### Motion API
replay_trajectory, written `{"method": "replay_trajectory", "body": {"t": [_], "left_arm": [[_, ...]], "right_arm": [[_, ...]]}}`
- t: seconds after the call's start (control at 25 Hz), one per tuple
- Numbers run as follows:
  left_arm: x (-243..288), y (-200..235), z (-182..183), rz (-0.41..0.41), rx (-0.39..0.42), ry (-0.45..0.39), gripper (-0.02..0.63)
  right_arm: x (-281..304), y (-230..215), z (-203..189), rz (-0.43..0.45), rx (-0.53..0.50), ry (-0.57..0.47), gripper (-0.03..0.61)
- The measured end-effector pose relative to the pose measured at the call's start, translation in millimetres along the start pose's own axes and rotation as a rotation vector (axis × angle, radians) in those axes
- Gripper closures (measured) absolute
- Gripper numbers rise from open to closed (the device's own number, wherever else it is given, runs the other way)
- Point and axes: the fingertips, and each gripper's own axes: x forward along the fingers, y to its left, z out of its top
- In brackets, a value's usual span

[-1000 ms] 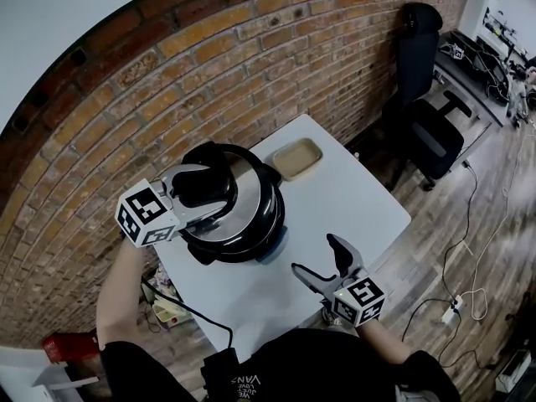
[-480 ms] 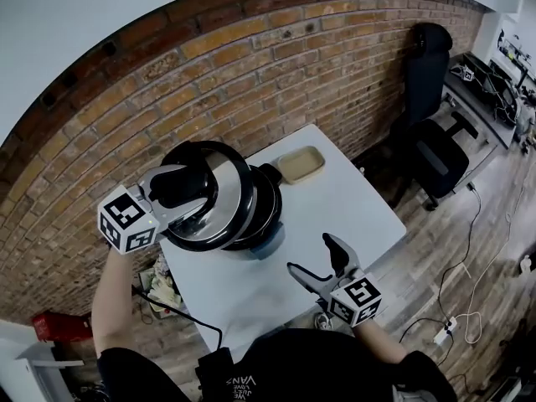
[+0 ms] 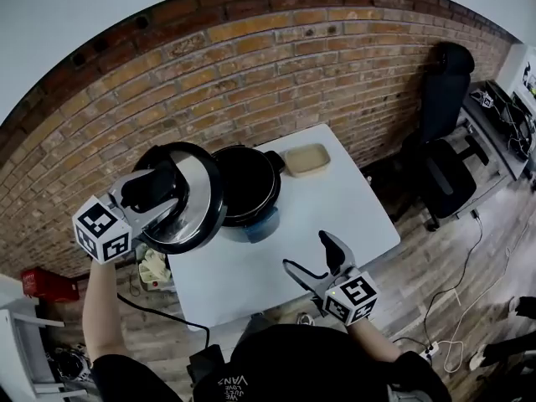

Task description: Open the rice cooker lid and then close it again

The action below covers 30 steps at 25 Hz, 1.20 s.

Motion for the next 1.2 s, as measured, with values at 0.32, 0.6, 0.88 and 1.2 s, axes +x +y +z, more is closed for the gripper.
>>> {"method": "replay_trajectory", "body": {"t": [0.32, 0.6, 0.88, 1.2], "left_arm": [[-47, -22, -30, 0.192, -0.122, 0.005, 0.334], [-77, -45, -59, 0.325, -0.214, 0.011, 0.334], [-81, -58, -78, 0.364, -0.254, 0.028, 0.334], [-46, -42, -66, 0.303, -0.234, 0.030, 0.334]], "right_arm": [[-18, 3, -5, 0.082, -0.016, 0.028, 0.124], [-24, 7, -12, 0.140, -0.027, 0.052, 0.124], [-26, 8, -14, 0.163, -0.039, 0.068, 0.124], [-22, -4, -6, 0.128, -0.032, 0.052, 0.124]]}}
